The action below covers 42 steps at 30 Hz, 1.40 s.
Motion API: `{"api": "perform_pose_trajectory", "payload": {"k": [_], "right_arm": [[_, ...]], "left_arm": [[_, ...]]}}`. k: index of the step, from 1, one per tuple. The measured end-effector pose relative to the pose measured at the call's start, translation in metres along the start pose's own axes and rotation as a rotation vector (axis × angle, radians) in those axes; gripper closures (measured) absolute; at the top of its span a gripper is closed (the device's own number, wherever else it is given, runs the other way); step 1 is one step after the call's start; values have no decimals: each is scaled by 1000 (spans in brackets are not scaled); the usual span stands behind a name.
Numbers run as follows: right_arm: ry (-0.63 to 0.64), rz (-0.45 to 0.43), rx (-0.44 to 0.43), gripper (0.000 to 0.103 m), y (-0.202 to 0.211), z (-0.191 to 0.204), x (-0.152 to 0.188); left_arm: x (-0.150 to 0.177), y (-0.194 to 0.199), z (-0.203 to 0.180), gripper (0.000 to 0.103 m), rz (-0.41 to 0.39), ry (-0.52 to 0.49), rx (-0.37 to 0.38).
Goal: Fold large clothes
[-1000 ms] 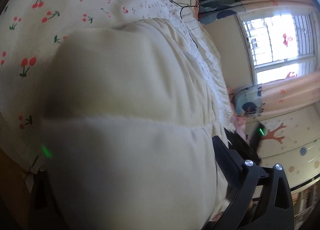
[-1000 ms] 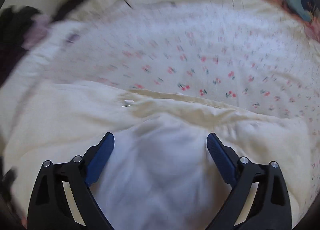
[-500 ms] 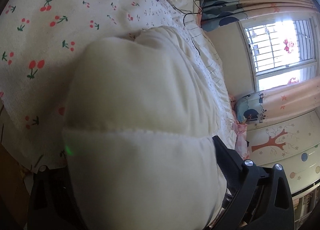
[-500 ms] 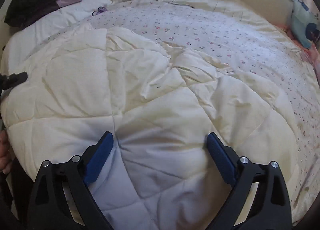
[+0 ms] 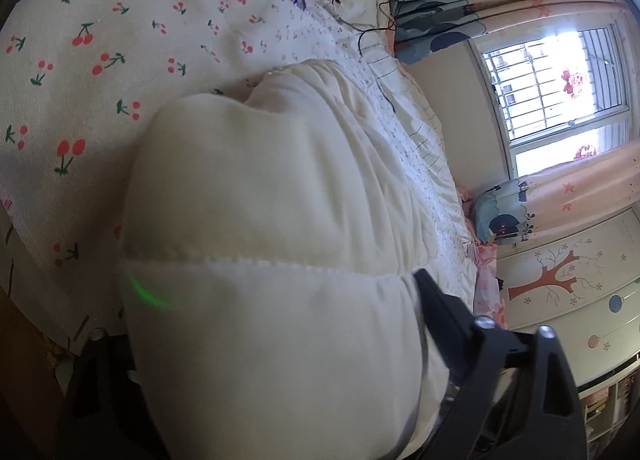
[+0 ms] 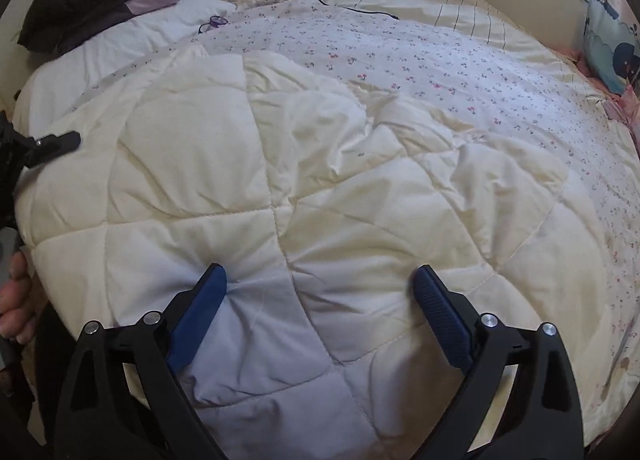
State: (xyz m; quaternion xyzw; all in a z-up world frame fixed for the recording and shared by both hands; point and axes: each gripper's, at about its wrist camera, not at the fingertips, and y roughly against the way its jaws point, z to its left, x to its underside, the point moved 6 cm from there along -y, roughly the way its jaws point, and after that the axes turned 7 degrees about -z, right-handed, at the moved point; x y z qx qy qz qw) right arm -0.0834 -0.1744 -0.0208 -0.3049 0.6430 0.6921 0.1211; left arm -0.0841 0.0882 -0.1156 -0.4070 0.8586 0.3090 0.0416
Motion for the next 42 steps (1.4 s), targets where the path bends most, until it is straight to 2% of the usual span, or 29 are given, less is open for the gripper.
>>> {"api": "perform_pose_trajectory", "payload": {"k": [2,4,5,10,16,20,23,25,26,27,31,34,36,37,39,40,42], "right_arm": [[-4,-23,-19,11,-2,-2,-3],[-43,-96,-37,11,13,-4,-4],[-47,-105,-41,11,14,-5,-5],[-9,-77,-24,8,-8,1,9],[3,-85,-3,8,-10,1,9],[-2,-90,-11,8,-10,2,11],[-29,-79,-69,8,-4,-6,9],[-124,-91,-174,9,9,-22,8],[-202,-127,-243,9,25,-38,8],[-249,-151,-271,9,36,-52,7],[-545,-282,-408,9,86,-154,20],[-748,-351,-558,9,106,-216,35],[-862,-385,-635,9,115,-260,45],[-902,-392,-664,9,118,-276,47],[-933,-394,-722,8,120,-294,45],[-934,-384,-739,7,120,-299,43],[-887,-325,-686,7,114,-301,36]], "left_arm": [[0,2,-3,27,-14,-21,-13],[0,2,-5,32,-16,-45,-28],[-1,2,-6,34,-17,-57,-35],[0,11,-29,47,-59,-127,-29],[5,30,-88,50,-121,-266,20],[21,33,-144,50,-133,-415,56],[40,28,-189,50,-126,-535,86],[55,24,-221,50,-121,-617,116],[63,21,-231,50,-110,-643,130],[71,17,-242,50,-99,-671,142],[116,-8,-280,50,-34,-779,216],[167,-42,-306,50,53,-862,275],[202,-63,-315,50,124,-921,286],[229,-81,-317,50,187,-977,283],[265,-101,-315,50,249,-1078,254],[280,-107,-314,50,252,-1141,238],[303,-112,-312,49,240,-1268,197]]}}
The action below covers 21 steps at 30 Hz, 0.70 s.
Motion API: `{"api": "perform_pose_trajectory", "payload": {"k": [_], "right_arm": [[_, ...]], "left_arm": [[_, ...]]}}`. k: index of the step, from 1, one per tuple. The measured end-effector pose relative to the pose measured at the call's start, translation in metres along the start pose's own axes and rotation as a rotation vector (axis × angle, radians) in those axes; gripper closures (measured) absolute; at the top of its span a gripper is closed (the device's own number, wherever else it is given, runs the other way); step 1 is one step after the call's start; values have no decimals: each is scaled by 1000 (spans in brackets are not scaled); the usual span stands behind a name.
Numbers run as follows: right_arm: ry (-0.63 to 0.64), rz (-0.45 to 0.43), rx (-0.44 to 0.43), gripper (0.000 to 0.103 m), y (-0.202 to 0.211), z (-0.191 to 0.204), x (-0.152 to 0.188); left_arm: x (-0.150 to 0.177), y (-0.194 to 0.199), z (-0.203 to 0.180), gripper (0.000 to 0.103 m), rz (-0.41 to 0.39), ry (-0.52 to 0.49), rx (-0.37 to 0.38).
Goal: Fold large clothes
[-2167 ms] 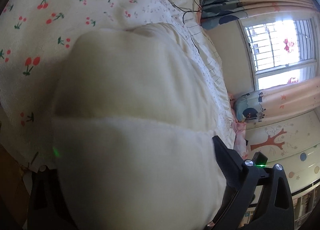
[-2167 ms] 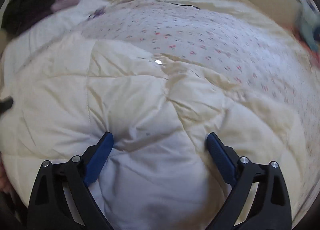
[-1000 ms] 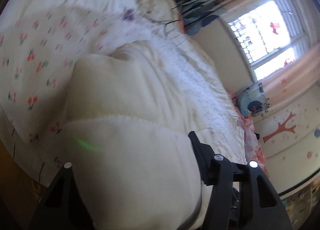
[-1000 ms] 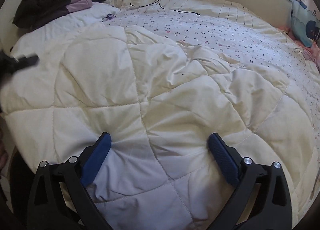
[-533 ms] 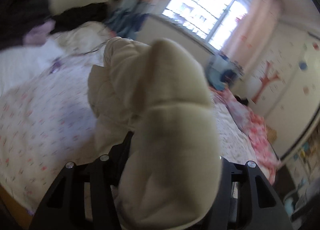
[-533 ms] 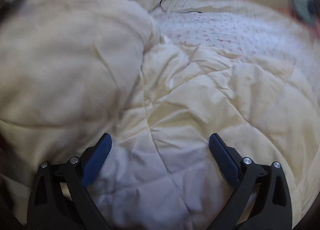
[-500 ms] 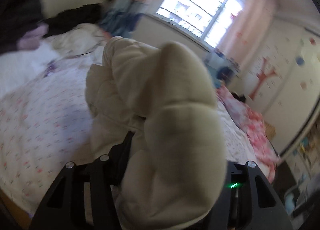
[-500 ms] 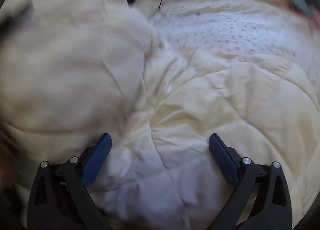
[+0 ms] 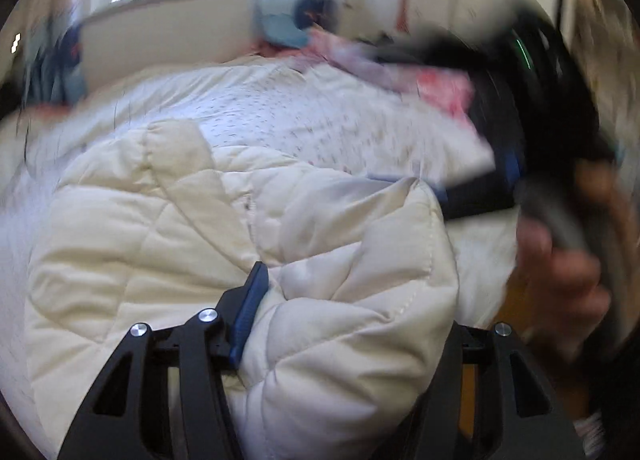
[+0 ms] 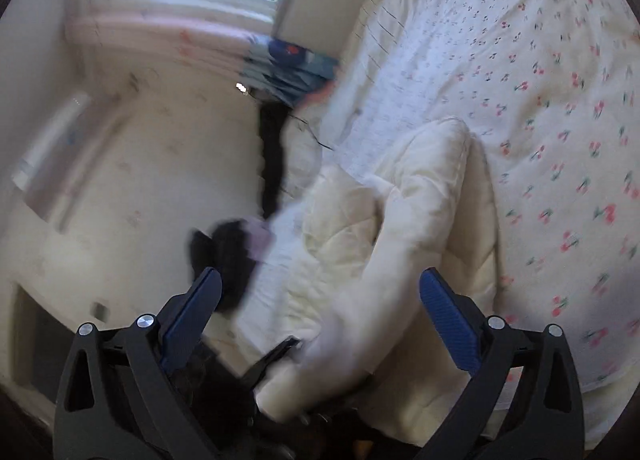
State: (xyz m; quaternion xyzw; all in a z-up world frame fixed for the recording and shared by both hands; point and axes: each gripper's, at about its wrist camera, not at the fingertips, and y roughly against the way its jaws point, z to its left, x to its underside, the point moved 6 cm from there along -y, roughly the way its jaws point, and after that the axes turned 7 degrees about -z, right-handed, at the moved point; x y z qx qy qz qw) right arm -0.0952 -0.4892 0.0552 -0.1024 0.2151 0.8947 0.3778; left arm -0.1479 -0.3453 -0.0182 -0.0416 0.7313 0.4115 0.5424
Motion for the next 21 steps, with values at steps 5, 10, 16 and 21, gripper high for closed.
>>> {"api": "perform_pose_trajectory", "payload": {"k": [5,10,16,21], "right_arm": [[126,142,127,7,-42,4,8],[295,159,292,7,-61,14,20],[413,17,317,7,-47,48,9],[634,246,355,7,-117,86,17]], "left_arm": [[7,10,-11,30,42,-67,-7],[12,59,-4,27,37,-42,63],[19,134,35,25,-64,98,117],[19,157,126,16,-164,300,-97]]}}
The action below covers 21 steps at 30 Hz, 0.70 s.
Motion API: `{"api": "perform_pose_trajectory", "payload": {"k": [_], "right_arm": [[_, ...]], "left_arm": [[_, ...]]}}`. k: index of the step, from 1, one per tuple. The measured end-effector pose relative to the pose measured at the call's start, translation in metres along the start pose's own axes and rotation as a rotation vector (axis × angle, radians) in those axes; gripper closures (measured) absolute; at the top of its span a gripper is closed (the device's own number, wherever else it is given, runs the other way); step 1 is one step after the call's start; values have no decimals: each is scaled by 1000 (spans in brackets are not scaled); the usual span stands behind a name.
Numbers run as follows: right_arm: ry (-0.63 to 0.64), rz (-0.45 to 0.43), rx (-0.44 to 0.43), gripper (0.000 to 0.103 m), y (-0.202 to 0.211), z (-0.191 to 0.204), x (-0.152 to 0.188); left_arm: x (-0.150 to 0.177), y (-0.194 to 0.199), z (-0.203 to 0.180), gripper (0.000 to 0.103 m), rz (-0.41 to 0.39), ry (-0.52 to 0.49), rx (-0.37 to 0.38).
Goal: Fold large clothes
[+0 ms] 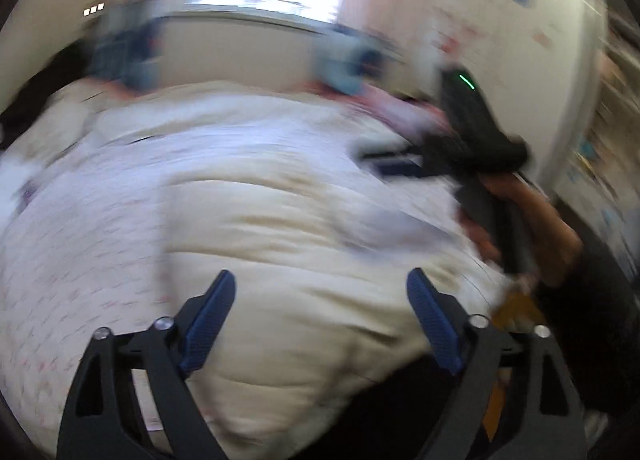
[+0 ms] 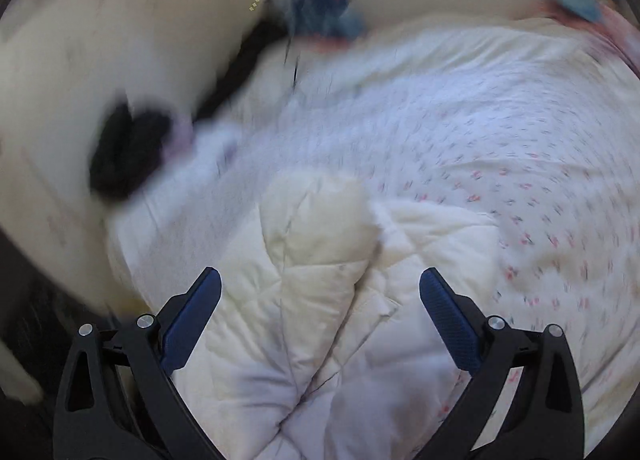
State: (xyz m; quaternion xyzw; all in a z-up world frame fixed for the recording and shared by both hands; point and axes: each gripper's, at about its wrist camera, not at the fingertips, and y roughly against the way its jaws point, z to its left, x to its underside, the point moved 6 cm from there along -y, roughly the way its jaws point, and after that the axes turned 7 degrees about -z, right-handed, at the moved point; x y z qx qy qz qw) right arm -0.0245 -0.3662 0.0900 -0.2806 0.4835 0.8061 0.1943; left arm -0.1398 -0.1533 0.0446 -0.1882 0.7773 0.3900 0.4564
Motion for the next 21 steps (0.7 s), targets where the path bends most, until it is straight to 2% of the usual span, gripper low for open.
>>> {"api": "perform_pose_trajectory", "payload": {"k": [2,3,4,5,7,8,10,12,14,16,18,19,21], "right_arm": [[82,135,44,8,-42,13,1],[97,191,17,13,-60,19,6],[126,237,-15,43,-73,27,13],[160,242,-13,60,-77,32,19],[249,175,7,80,-71,49,20],[265,146,11,84,-62,55,19],[269,70,-4,85,-39,63,16],[256,-9,-17,85,-8,64,11],[252,-41,35,85,11,46,14],[175,-40,75,85,12,10,32],[66,-20,106,83,-3,-32,62],[10,-15,99,81,-14,-49,73],[-140,-51,6,78,-19,-77,98]], "left_arm": [[-3,-8,35,15,-9,93,-46],[0,-16,47,15,3,116,-71],[5,-25,58,15,26,141,-89],[11,-31,64,15,50,172,-93],[21,-40,69,15,85,220,-80],[24,-44,66,15,98,228,-64],[19,-46,58,15,82,197,-54],[4,-39,43,15,28,166,-11],[-7,-37,23,15,-9,129,25],[-7,-45,8,11,14,91,57],[11,-74,-3,10,133,76,83],[25,-88,-7,10,176,63,86],[34,-94,-10,7,165,16,54]]}}
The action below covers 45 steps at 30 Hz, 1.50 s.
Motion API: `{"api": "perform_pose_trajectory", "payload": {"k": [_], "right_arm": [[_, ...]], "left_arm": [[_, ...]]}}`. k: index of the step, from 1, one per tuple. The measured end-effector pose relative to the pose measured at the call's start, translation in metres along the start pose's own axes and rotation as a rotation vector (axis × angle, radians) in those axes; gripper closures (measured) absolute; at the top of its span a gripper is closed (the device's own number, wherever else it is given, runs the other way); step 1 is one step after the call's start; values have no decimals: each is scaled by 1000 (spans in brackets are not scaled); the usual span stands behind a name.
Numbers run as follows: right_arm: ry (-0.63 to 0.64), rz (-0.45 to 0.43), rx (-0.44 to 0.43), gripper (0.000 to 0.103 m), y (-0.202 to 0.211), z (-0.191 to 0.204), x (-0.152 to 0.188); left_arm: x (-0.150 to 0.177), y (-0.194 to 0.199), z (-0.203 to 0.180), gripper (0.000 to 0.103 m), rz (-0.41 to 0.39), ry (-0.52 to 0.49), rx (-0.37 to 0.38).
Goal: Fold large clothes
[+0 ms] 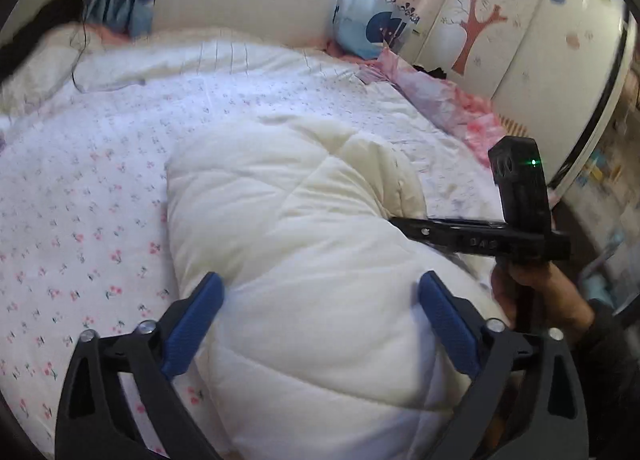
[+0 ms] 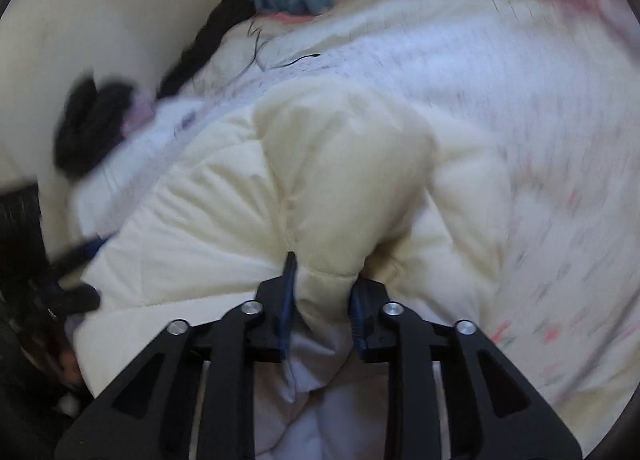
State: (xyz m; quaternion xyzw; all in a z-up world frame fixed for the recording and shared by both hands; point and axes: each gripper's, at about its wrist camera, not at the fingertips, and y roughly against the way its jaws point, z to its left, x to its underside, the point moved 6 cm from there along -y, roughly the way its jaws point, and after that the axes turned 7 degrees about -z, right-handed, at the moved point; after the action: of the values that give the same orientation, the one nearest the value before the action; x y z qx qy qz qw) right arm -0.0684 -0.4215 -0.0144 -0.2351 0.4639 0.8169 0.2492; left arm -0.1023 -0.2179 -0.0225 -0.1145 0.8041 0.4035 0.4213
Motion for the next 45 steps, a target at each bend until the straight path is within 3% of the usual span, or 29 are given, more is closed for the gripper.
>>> {"api": "perform_pose_trajectory", "payload": {"k": [3,4,5,7,9,12,15,16,20,22,27,29,31,32,35,38,40,42,44,45], "right_arm": [[-16,-35,4,69,10,3,-9],[-14,-47,12,61,16,5,-13],[-24,-68,30,47,26,7,-18],[-30,-87,125,34,43,3,-27],[-45,-119,136,26,53,2,-32],[-108,-66,160,23,44,-9,-22],[-151,-4,143,23,24,-16,-1],[-174,2,132,22,18,-18,4],[-310,-36,-17,20,-3,-29,11],[-332,-85,-70,20,-11,-27,4],[-272,-228,-218,23,-29,14,-44],[-215,-164,-175,23,-60,27,-50],[-135,47,-52,22,-113,28,-28],[-121,73,-37,22,-122,26,-22],[-145,57,-59,22,-103,18,-28],[-114,-65,-63,22,-70,26,-58],[-74,-79,-94,12,-69,46,-82],[-14,-8,-60,9,-88,62,-80],[36,105,41,7,-123,60,-63],[16,112,27,7,-131,53,-55]], "left_arm": [[-5,12,7,7,22,56,25],[-8,22,16,7,25,109,49],[-11,26,25,7,16,146,59],[-14,34,57,7,7,256,58],[-9,28,88,7,31,368,43],[9,1,109,7,158,500,113],[26,-24,105,6,213,618,276],[28,-29,101,6,219,619,294],[19,-31,76,6,224,474,247],[-5,-17,63,9,146,336,189],[-59,32,77,10,10,145,36],[-57,35,101,10,24,106,-46],[-37,20,131,10,111,127,-115],[-19,9,148,10,171,174,-137],[3,12,171,8,141,257,-117],[3,11,168,6,123,254,-121],[1,6,165,6,127,240,-140],[-1,6,162,6,134,237,-144],[-3,15,159,6,148,249,-134],[-3,19,160,6,152,255,-121]]}}
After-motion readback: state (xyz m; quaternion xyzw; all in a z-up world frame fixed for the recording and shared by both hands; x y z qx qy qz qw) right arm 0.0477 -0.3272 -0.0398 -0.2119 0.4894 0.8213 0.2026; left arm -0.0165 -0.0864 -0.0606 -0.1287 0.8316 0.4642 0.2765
